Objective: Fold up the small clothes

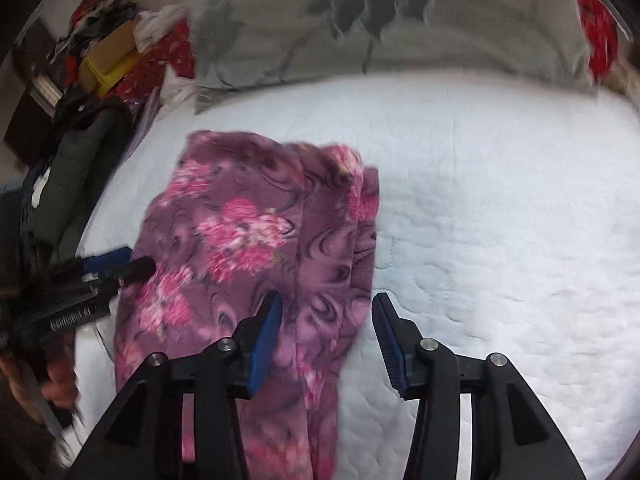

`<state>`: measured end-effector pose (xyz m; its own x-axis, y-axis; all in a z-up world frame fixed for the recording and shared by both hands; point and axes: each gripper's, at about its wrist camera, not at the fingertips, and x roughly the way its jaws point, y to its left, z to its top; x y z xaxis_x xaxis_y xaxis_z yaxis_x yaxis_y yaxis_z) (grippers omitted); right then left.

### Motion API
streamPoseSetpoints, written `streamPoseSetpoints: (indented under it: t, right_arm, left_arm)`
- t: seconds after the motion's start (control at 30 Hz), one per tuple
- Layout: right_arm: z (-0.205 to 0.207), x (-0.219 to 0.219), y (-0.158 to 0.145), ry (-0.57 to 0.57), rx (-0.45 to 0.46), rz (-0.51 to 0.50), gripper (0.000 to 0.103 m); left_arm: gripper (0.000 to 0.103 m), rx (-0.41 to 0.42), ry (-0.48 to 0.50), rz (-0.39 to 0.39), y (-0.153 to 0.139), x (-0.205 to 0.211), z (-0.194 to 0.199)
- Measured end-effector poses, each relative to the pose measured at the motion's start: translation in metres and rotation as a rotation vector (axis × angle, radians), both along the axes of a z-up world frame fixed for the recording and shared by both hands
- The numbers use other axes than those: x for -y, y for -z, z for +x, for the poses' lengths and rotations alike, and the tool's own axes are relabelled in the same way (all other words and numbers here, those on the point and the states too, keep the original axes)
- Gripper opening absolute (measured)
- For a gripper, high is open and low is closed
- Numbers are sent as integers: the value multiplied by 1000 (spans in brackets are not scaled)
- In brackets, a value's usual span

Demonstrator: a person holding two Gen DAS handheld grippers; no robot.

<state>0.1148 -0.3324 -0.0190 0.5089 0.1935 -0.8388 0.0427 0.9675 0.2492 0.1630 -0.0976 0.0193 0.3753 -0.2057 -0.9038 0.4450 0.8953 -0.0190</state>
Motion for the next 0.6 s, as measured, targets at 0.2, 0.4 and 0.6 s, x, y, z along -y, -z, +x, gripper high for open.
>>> streamPoseSetpoints:
  t: [0.2,0.4,0.6]
  right_arm:
    - [-52,-23,6,-165,-55,-37,49]
    - [-100,-13,45,-98,-150,122,47]
    - [-125,-17,32,-105,-68,59,9]
  left_arm:
    - [55,-108,7,-27,23,-23,-43]
    - [54,-150,15,-26,32,-40,-78]
    - [55,-131,40,64,48,-31,-92]
